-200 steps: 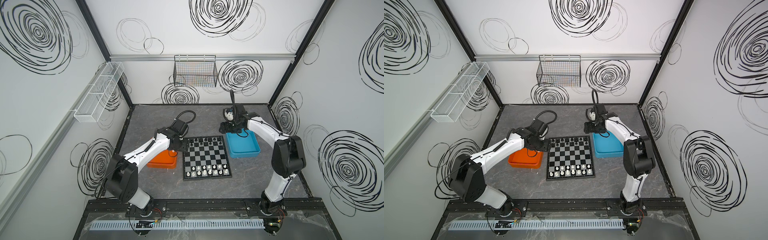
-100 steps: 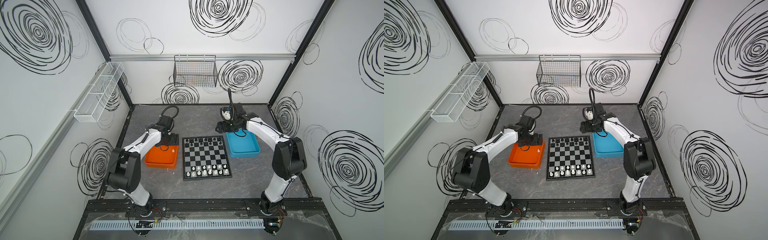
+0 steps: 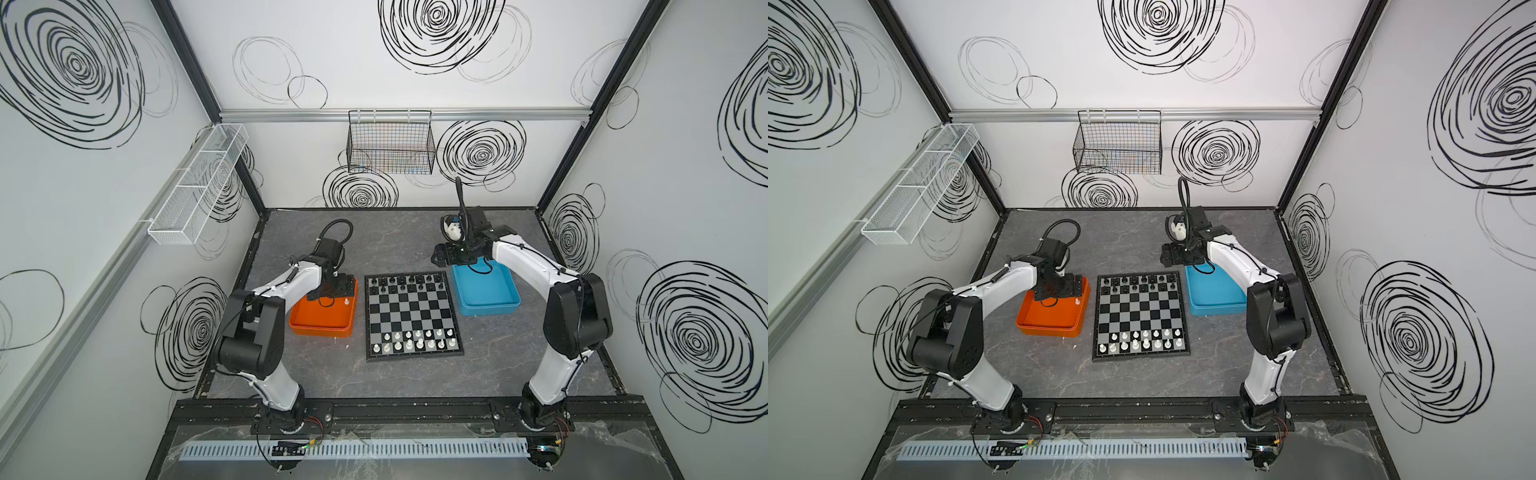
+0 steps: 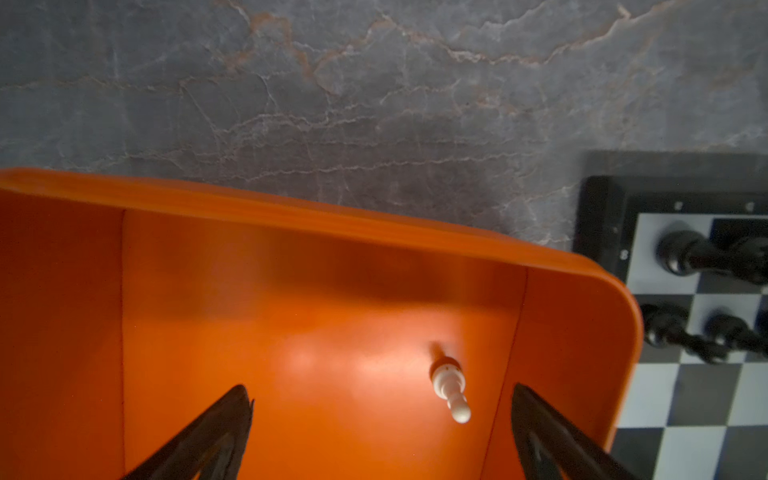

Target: Set up the chess pieces on the board

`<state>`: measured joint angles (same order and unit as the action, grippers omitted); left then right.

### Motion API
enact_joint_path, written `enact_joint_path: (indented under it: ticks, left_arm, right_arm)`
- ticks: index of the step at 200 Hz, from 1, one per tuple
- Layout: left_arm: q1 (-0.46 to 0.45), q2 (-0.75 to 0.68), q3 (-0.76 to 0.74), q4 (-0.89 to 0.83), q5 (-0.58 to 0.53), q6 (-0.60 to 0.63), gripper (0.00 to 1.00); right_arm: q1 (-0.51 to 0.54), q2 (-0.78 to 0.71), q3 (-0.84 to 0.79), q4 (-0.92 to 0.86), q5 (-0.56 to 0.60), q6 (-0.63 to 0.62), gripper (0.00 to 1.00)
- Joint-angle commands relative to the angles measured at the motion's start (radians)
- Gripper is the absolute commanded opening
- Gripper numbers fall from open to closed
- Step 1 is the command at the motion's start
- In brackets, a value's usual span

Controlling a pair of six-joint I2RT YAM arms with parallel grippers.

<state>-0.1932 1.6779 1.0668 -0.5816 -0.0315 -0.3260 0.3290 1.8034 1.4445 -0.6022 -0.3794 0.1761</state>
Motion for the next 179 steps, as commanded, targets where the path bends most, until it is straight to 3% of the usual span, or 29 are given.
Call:
enact_joint_path:
  ticks: [1,103,179]
  left_arm:
    - [0.011,0.02,-0.008,0.031,0.003,-0.005,0.96]
    - [-0.01,0.037,-0.055,0.049,0.026,-0.007,0.62]
    - [-0.043,0.036,-0.04,0.052,0.03,-0.016,0.63]
  right_arm:
    - [0.003,0.013,0.014,-0.029,0.016,-0.018,0.86]
    - [0.001,0.022,0.01,-0.03,0.027,-0.018,0.86]
    - [0.001,0.02,0.001,-0.031,0.037,-0.019,0.86]
